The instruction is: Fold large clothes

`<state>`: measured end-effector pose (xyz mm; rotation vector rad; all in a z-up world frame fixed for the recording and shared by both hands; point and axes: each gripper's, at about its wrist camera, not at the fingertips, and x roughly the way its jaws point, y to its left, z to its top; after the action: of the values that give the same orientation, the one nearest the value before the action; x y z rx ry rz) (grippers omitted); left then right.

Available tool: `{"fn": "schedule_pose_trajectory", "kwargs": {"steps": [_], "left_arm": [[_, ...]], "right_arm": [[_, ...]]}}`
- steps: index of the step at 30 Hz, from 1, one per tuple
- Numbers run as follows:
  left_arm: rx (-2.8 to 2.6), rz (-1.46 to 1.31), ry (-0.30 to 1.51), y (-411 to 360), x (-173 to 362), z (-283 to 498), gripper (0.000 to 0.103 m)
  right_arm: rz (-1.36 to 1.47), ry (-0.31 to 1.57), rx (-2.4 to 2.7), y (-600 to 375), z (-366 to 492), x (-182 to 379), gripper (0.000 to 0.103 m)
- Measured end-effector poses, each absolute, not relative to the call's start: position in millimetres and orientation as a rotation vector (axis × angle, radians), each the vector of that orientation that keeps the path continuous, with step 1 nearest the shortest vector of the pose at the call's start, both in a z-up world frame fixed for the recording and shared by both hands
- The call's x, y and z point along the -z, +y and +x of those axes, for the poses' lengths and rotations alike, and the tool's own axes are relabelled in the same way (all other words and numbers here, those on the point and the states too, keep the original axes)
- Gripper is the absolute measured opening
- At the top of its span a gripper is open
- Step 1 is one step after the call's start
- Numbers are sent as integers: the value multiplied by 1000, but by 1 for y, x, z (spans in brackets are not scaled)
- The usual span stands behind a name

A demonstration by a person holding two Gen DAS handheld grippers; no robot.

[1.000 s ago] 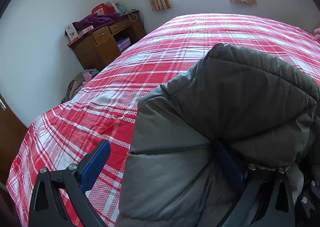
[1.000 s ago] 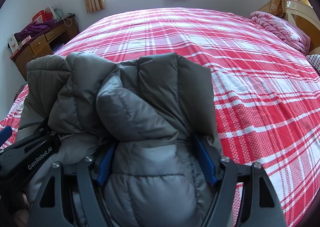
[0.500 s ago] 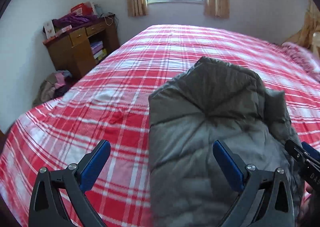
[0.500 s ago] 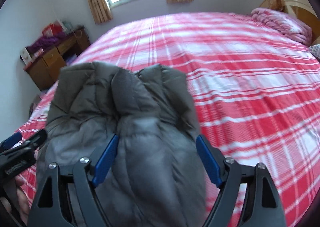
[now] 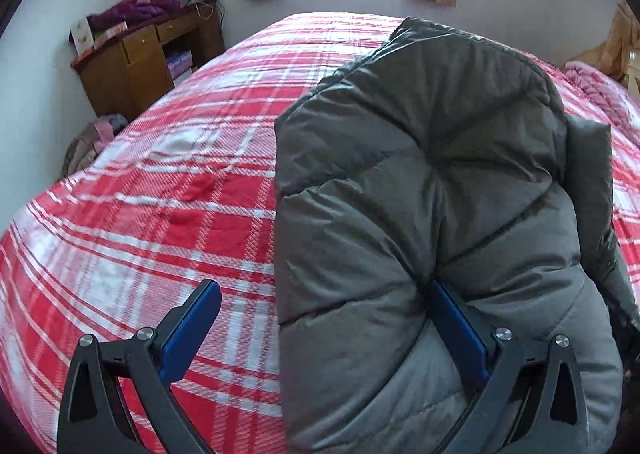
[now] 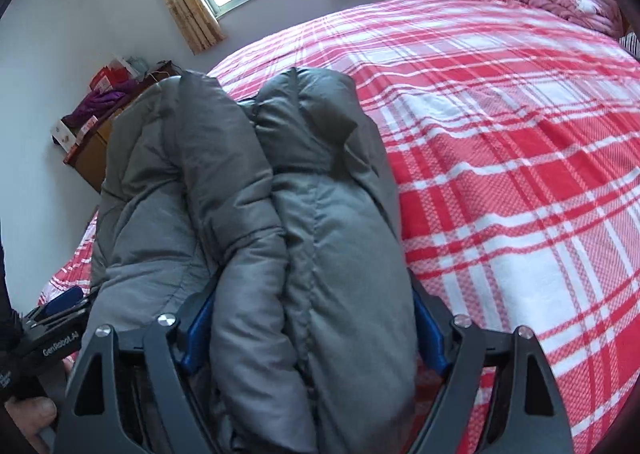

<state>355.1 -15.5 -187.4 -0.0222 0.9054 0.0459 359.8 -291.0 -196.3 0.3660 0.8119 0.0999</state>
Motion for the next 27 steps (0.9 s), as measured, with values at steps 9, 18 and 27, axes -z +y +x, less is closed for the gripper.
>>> {"fn": "schedule_pose_trajectory", "kwargs": {"steps": [9,18,27], "left_arm": [[1,-46,891,-16,195,352,102],[138,-103,898,-19,197,352,82],[181,-102,886,-27,193,345,70]], "right_arm": [[349,793,-178,-281,355,198,68],[392,801,-236,-285,360,202,67],[406,780,-262,-288,355,203,58]]}}
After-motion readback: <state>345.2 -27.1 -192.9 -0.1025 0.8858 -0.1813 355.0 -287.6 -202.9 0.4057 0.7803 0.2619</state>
